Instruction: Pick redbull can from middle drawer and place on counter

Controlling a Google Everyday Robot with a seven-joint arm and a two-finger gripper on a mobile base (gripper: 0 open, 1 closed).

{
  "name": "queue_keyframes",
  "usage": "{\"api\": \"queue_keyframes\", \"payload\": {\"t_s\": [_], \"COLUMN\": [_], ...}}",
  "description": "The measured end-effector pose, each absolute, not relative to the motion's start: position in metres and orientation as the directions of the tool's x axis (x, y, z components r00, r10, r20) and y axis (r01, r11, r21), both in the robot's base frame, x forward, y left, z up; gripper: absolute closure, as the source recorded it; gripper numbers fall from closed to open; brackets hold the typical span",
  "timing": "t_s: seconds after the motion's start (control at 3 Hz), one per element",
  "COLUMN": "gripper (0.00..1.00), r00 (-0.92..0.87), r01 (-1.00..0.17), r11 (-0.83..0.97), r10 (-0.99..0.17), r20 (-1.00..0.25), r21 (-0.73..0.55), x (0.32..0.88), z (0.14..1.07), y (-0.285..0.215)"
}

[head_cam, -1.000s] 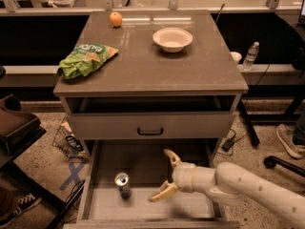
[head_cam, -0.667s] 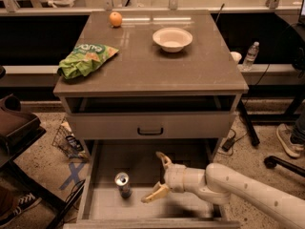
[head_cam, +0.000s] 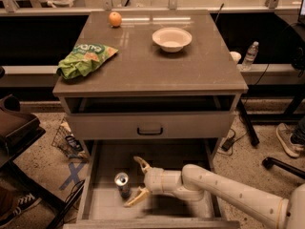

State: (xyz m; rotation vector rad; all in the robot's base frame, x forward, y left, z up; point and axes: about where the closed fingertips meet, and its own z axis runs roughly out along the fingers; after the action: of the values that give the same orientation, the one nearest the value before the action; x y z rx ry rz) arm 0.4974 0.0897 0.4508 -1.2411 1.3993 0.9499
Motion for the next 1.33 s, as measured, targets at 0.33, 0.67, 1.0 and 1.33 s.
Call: {"api": "queue_keyframes", "payload": {"t_s": [0.33, 0.67, 1.0, 1.33], "gripper": [0.03, 0.26, 0.49, 0.8], "r00": [0.094, 0.123, 0.11, 0.027], "r01": [-0.987, -0.986, -0.988, -0.996], "r11": [0.111, 0.09, 0.09, 0.075], "r10": [-0.193, -0.188, -0.182, -0.188], "r20": [-0.977, -0.974, -0.977, -0.982], "r21": [-0.117, -0.142, -0.128, -0.041], "x": [0.489, 0.483, 0.482, 0.489], "z": [0.438, 0.437, 0.444, 0.464], "y": [0.109, 0.116, 0.12, 0.117]}}
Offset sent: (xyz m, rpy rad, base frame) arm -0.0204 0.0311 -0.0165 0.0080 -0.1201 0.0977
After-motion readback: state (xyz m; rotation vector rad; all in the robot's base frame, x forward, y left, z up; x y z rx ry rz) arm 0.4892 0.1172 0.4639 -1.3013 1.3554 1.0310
